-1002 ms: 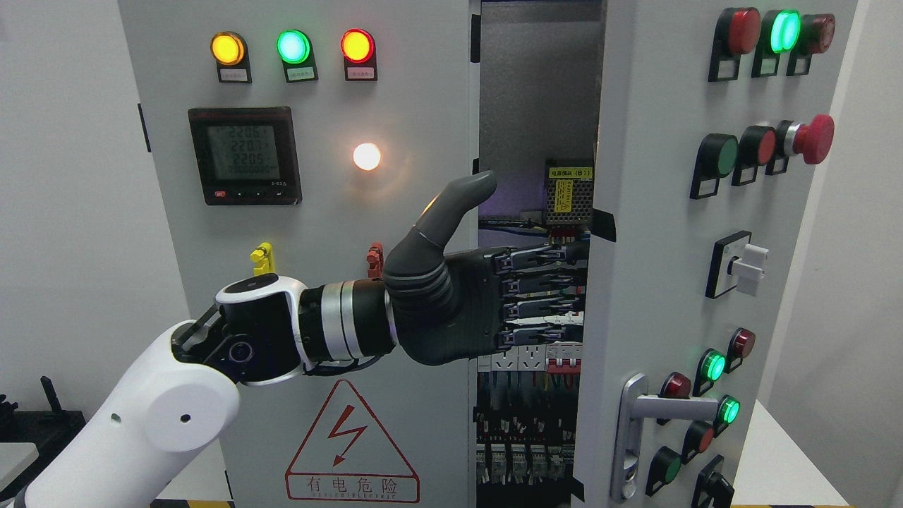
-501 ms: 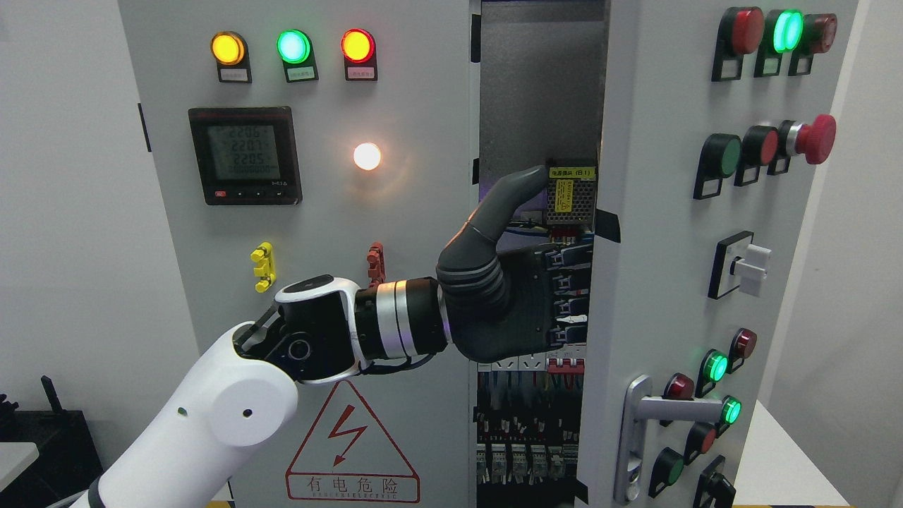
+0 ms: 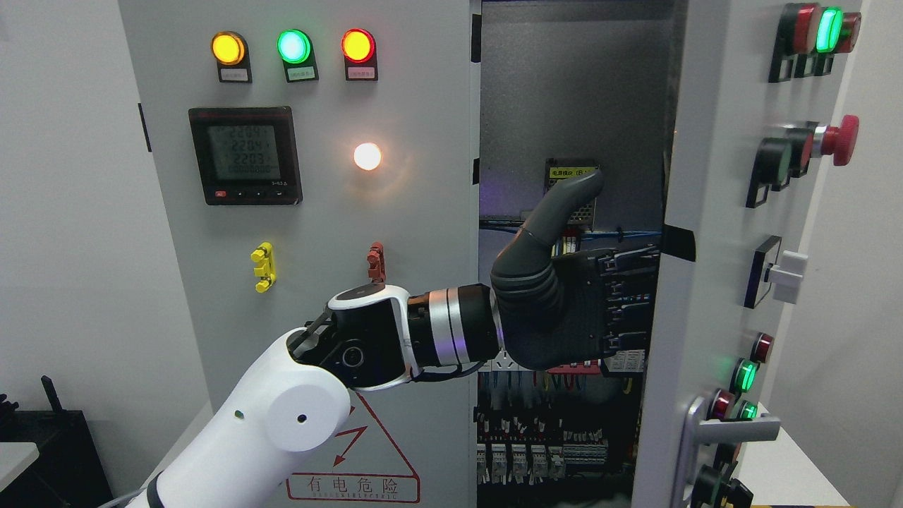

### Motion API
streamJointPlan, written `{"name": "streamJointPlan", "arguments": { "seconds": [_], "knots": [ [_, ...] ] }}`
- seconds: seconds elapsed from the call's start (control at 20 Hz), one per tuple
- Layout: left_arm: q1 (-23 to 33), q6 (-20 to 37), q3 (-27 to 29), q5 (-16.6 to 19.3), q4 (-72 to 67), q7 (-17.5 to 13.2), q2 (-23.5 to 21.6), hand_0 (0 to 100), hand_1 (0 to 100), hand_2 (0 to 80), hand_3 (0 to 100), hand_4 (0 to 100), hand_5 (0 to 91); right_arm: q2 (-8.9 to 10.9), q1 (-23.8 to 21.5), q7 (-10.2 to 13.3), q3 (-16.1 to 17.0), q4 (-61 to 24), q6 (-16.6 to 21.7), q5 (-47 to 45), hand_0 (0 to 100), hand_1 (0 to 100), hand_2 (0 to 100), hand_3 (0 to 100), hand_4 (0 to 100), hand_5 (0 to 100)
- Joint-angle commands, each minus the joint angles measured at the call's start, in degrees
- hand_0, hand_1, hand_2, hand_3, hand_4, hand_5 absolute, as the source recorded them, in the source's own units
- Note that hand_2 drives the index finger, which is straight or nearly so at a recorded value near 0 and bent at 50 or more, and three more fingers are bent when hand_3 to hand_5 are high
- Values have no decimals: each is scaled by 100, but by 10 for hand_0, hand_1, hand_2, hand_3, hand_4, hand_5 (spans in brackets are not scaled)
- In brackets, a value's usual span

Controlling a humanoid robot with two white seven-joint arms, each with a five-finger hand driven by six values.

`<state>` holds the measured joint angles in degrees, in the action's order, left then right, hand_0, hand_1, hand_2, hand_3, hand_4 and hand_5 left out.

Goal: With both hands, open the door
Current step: 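Push the door panel outward with the left hand, swinging it open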

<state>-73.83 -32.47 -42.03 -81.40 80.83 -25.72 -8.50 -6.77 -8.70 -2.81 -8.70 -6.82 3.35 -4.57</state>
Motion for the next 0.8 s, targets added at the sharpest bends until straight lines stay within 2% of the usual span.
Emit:
{"name": "streamJointPlan", "arguments": {
  "seconds": [0.0, 0.25, 0.75],
  "knots": [
    [-61, 4, -156, 45, -85, 189, 621, 0, 0, 0, 0, 43, 0, 0, 0, 0, 0, -4, -1, 0, 0, 0, 0, 0, 0, 0],
    [-140, 65, -226, 36, 64, 181, 753, 0, 0, 0, 0, 42, 0, 0, 0, 0, 0, -4, -1, 0, 0, 0, 0, 0, 0, 0],
    [-175, 794, -656, 36, 302, 198, 789, 0, 0, 0, 0, 42, 0, 0, 0, 0, 0, -4, -1, 0, 0, 0, 0, 0, 0, 0]
  ]
}}
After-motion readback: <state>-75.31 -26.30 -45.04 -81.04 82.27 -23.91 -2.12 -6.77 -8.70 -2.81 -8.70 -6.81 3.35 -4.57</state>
